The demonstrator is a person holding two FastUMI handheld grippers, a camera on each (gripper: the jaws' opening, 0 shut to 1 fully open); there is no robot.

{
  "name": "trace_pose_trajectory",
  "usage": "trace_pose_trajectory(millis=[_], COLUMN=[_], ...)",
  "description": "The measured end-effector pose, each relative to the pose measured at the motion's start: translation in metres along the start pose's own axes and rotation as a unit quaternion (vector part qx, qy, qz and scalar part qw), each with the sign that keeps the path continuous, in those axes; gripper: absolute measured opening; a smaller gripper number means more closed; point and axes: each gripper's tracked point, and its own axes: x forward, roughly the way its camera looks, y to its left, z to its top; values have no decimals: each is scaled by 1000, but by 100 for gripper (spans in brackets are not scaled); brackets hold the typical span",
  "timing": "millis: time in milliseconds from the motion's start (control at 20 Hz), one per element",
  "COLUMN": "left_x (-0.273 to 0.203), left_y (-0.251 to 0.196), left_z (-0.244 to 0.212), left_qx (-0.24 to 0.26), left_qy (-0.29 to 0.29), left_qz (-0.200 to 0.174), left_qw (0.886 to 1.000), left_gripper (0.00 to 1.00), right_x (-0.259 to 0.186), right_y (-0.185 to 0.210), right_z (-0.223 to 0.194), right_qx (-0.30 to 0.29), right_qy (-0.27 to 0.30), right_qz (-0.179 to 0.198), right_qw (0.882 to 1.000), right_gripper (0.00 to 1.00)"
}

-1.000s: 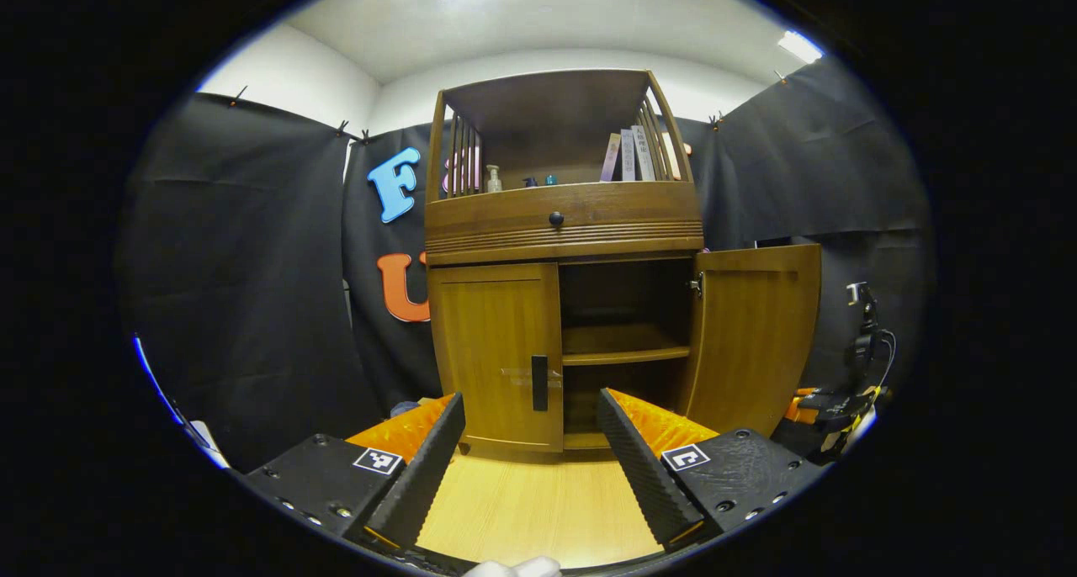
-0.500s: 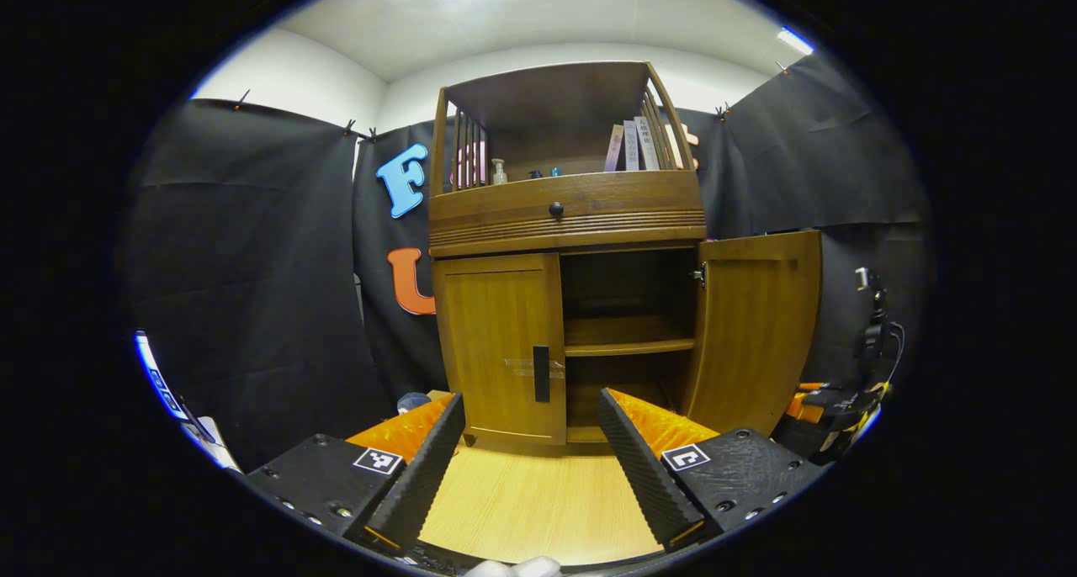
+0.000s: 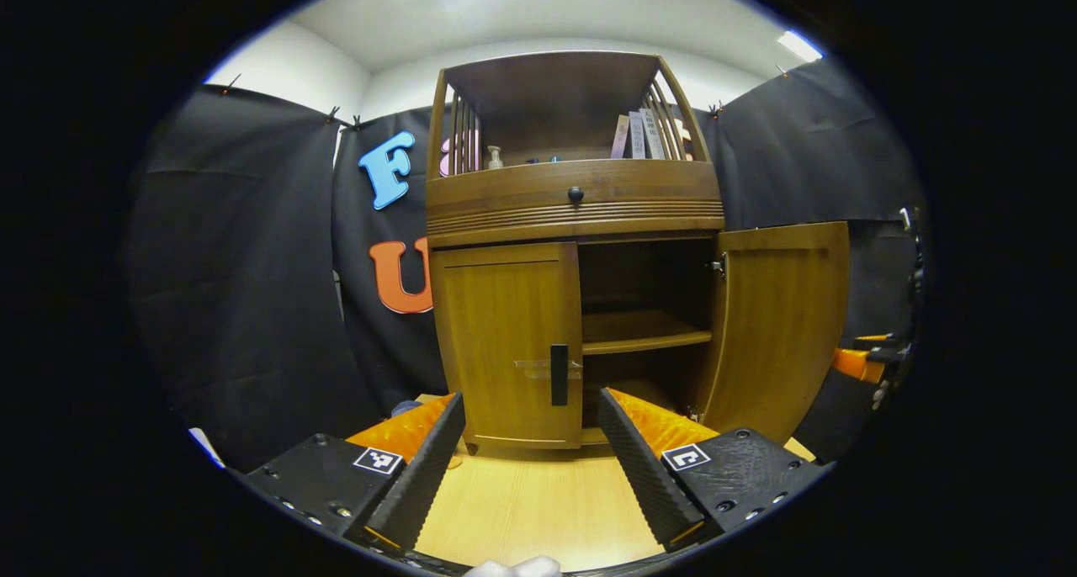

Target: Open the right door of the double-door shoe cabinet with the right hand, and open the left door with the left hand.

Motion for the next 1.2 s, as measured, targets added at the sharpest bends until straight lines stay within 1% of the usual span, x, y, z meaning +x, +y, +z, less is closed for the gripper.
trace_pose_trajectory(millis=[50,100,150,250,300,400,450,600,650,700,750,850,1050,1100,1150,1200], left_x=[5,9,13,19,22,23,24,33,38,45,52,72,121,134,150,165], left_y=[9,16,24,36,40,45,48,52,50,47,43,35,4,-2,-9,-16], left_z=[-1,-2,-4,-7,-10,-14,-17,-32,-38,-43,-47,-59,-75,-76,-79,-82], left_qx=[1,2,3,5,5,5,5,1,-1,-4,-7,-6,-13,-13,-12,-13], left_qy=[0,-1,-3,-5,-6,-6,-7,1,5,9,8,15,7,1,-4,-6], left_qz=[-4,-8,-13,-20,-23,-30,-32,-42,-45,-49,-54,-58,-85,-87,-92,-97], left_qw=[1000,1000,1000,1000,1000,1000,999,999,999,999,998,998,996,996,996,995], left_gripper=[96,96,96,96,96,96,96,96,96,100,96,96,96,100,96,96], right_x=[-9,-18,-26,-35,-38,-40,-42,-43,-44,-44,-45,-42,-36,-36,-36,-38], right_y=[9,20,33,58,74,105,117,146,152,154,157,160,162,162,162,163], right_z=[7,12,17,18,17,7,3,-7,-8,-7,-5,3,9,10,11,11], right_qx=[-1,-3,-6,-11,-8,4,11,18,15,11,8,6,-3,-5,-7,-8], right_qy=[-10,-20,-28,-36,-38,-31,-28,-16,-13,-13,-12,-14,-13,-12,-11,-11], right_qz=[-10,-17,-22,-31,-30,-23,-22,-9,-8,-7,-9,-13,-28,-33,-36,-40], right_qw=[1000,1000,999,999,999,999,999,1000,1000,1000,1000,1000,1000,999,999,999], right_gripper=[90,94,96,99,99,99,100,99,100,99,99,99,100,99,99,99])
